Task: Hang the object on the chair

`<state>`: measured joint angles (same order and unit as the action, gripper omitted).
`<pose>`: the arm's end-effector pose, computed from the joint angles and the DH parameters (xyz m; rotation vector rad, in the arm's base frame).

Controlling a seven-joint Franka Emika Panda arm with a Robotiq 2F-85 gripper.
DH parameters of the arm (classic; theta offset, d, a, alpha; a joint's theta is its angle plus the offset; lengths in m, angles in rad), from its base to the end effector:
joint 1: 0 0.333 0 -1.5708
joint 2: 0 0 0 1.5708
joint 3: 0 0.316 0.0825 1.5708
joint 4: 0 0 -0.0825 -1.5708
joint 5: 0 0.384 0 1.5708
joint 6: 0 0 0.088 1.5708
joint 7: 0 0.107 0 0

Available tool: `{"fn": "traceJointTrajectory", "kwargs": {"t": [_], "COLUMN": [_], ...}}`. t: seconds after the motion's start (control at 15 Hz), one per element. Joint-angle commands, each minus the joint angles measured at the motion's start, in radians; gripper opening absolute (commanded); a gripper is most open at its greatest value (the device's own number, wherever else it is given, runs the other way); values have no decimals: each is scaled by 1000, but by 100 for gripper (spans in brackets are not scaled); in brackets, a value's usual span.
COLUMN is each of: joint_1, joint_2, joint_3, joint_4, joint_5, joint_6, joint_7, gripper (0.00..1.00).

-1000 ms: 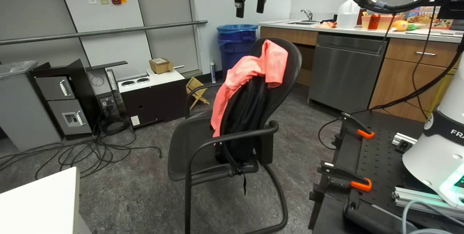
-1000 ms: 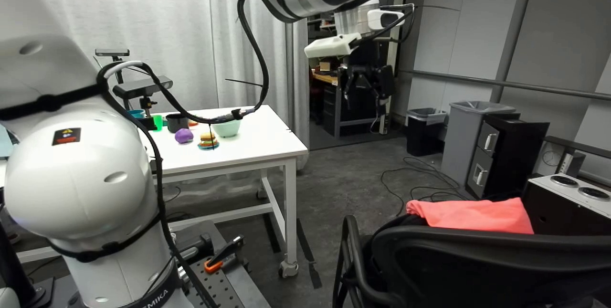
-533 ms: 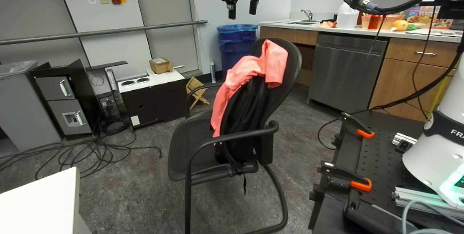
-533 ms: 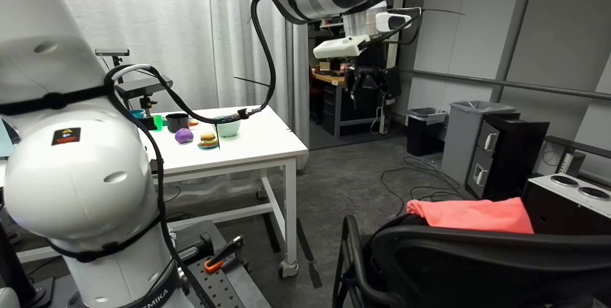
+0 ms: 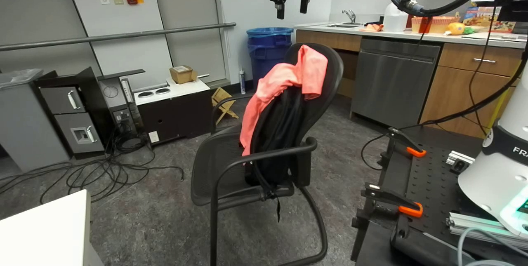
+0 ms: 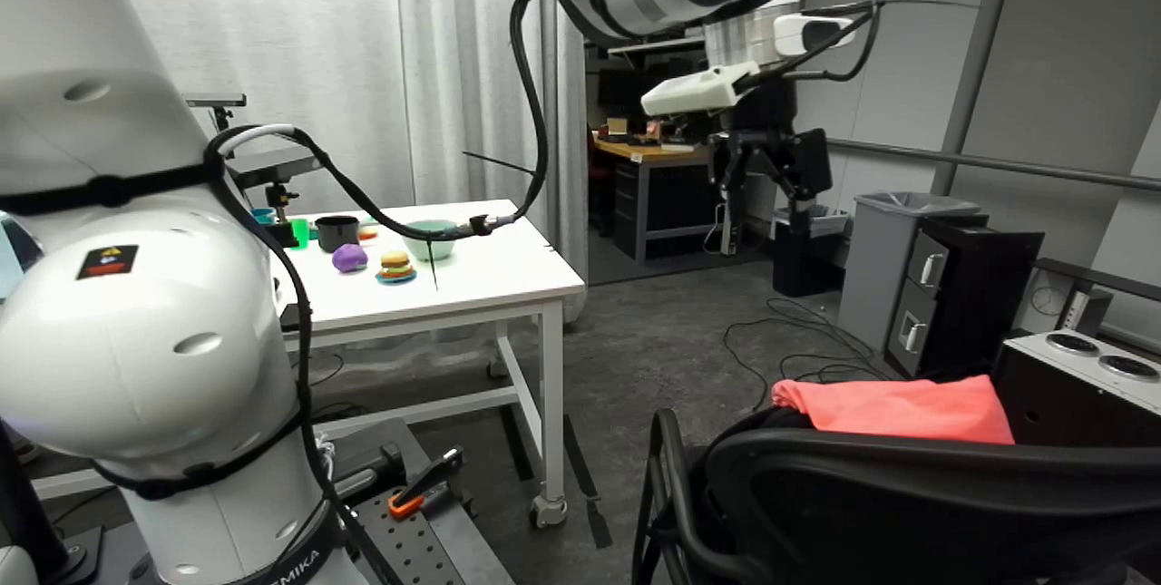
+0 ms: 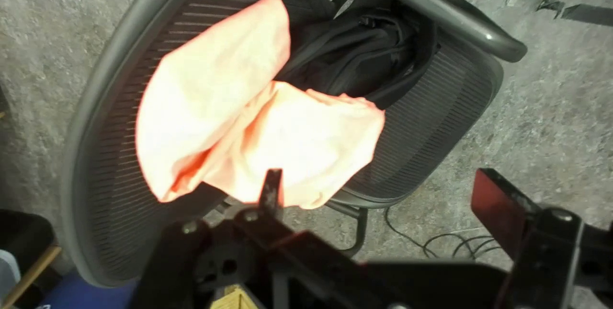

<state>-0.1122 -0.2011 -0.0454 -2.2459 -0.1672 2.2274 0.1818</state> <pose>0.4961 -0.0848 0.4682 2.9758 -0.3728 0.2770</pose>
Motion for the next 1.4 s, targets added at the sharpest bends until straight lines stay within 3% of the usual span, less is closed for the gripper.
{"fn": "traceJointTrajectory", "kwargs": {"t": [0.0, 0.2, 0.27, 0.4, 0.47, 0.67, 1.33], "joint_1": [-58, -81, -42, -23, -44, -3, -14], "joint_2": [105, 207, 265, 336, 240, 333, 345], "joint_3": [-69, -115, -70, -62, -90, -69, -89], "joint_4": [104, 187, 182, 216, 149, 186, 215], "joint_5": [-15, 9, -8, -7, -1, 1, -29], "joint_6": [14, 24, 69, 92, 72, 96, 72], "joint_7": [-14, -25, 88, 136, 63, 131, 138], "gripper": [100, 100, 100, 100, 100, 100, 100]}}
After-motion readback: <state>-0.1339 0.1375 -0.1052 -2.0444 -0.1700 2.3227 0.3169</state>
